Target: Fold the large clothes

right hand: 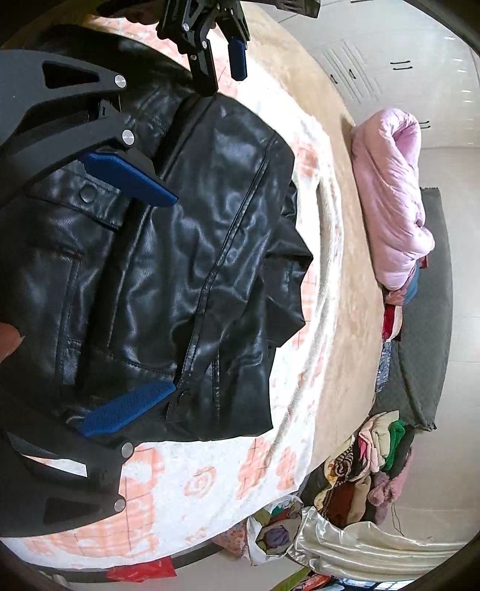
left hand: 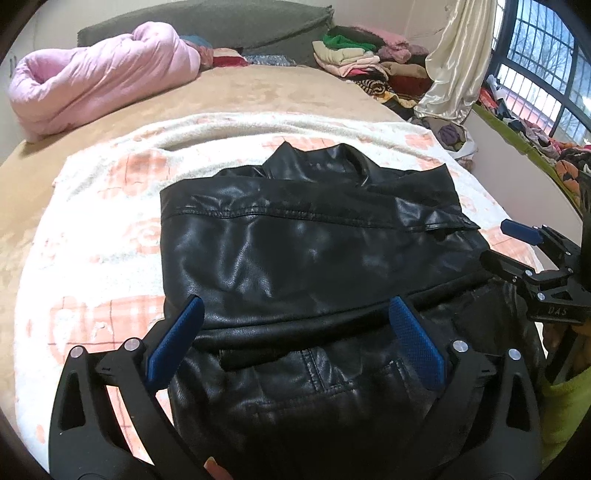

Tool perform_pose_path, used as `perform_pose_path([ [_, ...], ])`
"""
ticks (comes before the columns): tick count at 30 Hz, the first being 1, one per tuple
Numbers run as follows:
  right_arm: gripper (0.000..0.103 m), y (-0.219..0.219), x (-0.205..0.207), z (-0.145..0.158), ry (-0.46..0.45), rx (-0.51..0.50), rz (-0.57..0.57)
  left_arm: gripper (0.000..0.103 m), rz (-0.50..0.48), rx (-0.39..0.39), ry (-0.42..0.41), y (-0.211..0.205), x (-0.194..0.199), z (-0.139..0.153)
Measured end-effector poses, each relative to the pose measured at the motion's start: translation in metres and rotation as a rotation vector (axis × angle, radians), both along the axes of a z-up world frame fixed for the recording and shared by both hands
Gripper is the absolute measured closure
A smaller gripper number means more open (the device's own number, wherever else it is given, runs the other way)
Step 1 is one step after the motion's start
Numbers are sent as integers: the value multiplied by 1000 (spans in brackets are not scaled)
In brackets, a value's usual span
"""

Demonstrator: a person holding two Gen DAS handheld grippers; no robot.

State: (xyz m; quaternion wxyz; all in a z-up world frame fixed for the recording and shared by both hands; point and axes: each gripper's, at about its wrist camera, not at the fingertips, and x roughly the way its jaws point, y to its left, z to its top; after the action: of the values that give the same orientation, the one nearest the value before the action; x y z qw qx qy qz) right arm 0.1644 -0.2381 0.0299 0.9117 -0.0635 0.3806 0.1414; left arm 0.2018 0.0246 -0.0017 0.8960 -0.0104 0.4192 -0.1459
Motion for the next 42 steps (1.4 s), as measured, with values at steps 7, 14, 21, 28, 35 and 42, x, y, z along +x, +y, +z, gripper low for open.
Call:
perform_pose_path([
  [7, 7, 2, -26, 10, -29, 5, -1, 9, 21, 1, -42, 0, -17, 16],
  [14, 6, 1, -49, 19, -46, -3, -4, 9, 35, -31, -55, 7, -44, 22],
  [21, 6, -5, -66, 20, -35, -7, -9, 9, 44, -23, -50, 11, -68, 20],
  [28, 6, -22, -86, 12, -11, -14, -29, 9, 56, 19, -18, 16, -86, 8],
  [35, 6, -54, -105, 1, 36, -3, -57, 9, 82, 30, 26, 32, -103, -4],
  [42, 6, -78, -123, -12, 82, -34, -75, 9, 114, 12, 63, 47, -114, -11],
])
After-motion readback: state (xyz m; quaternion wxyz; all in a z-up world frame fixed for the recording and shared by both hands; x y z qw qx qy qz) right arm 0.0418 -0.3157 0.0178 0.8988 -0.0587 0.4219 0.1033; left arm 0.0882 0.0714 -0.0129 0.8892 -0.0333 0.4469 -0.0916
